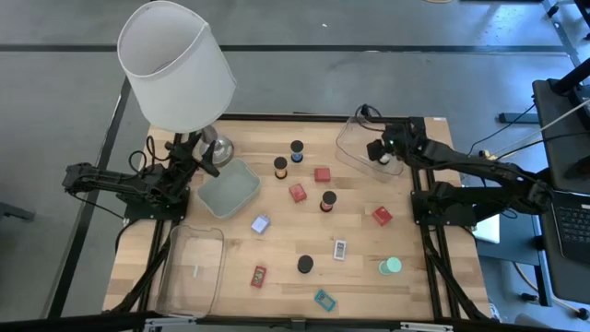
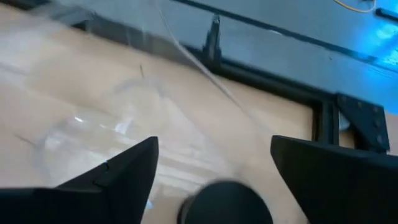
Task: Pick & Place Office items
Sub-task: Put the right red charger adapter into the gray bin
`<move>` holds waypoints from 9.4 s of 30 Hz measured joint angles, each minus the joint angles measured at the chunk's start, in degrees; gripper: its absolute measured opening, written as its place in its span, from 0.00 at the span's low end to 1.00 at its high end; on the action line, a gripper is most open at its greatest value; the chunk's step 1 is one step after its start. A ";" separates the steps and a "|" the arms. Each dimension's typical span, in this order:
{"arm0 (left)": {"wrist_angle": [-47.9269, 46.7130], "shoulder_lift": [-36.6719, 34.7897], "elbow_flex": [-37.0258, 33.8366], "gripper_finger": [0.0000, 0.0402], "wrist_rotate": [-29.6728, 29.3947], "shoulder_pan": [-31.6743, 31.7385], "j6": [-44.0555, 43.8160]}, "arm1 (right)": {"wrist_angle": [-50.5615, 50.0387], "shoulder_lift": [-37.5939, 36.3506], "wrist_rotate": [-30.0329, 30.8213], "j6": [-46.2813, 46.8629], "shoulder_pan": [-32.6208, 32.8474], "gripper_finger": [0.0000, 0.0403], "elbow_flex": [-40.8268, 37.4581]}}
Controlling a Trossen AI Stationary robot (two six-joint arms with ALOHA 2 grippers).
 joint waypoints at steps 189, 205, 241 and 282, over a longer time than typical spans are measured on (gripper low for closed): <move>-2.91 69.72 40.96 0.60 64.30 -7.68 17.44 | 24.44 34.32 -54.05 0.61 36.75 0.55 29.54; -2.95 69.70 40.96 0.31 66.85 -5.66 18.19 | 26.80 34.32 -56.00 -2.49 36.45 0.55 29.54; -17.37 64.13 40.87 0.30 50.56 -5.95 -7.23 | 1.36 24.26 -48.42 -4.52 26.60 0.80 29.61; -84.82 65.51 40.85 0.31 42.75 -6.51 -56.74 | -13.66 20.70 -21.81 -8.44 30.45 0.80 29.56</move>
